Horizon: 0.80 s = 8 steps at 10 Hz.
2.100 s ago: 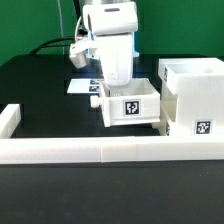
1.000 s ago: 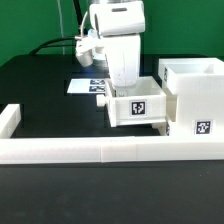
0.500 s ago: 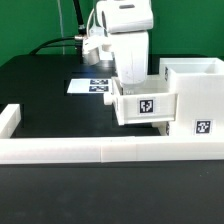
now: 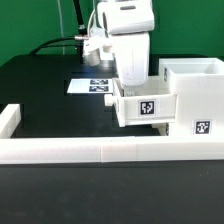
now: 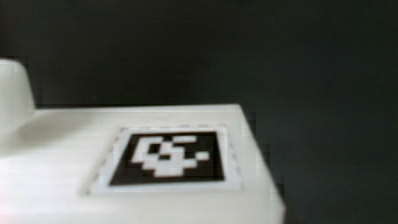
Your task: Assemble drawer
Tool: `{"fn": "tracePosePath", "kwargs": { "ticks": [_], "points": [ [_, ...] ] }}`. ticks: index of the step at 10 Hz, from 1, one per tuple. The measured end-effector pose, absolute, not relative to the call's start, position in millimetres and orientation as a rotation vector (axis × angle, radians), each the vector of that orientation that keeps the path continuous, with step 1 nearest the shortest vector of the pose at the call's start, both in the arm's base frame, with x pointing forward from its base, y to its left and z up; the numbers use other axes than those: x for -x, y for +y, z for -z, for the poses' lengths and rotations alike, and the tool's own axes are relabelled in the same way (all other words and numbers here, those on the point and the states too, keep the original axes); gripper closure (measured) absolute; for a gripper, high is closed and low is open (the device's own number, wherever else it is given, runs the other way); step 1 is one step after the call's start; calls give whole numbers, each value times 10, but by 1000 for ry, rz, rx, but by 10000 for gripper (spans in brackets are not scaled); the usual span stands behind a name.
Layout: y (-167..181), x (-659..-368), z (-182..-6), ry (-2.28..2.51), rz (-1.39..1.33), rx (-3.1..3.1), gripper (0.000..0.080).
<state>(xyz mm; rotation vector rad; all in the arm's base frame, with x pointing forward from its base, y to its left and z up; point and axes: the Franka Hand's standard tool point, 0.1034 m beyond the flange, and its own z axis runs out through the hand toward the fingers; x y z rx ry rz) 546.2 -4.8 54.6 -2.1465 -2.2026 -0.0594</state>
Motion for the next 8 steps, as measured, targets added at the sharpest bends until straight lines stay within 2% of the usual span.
{"fn": "tracePosePath", "kwargs": {
  "ticks": [8],
  "points": [
    [153,-5483,-548,-2238,71,2115,755]
  ]
}}
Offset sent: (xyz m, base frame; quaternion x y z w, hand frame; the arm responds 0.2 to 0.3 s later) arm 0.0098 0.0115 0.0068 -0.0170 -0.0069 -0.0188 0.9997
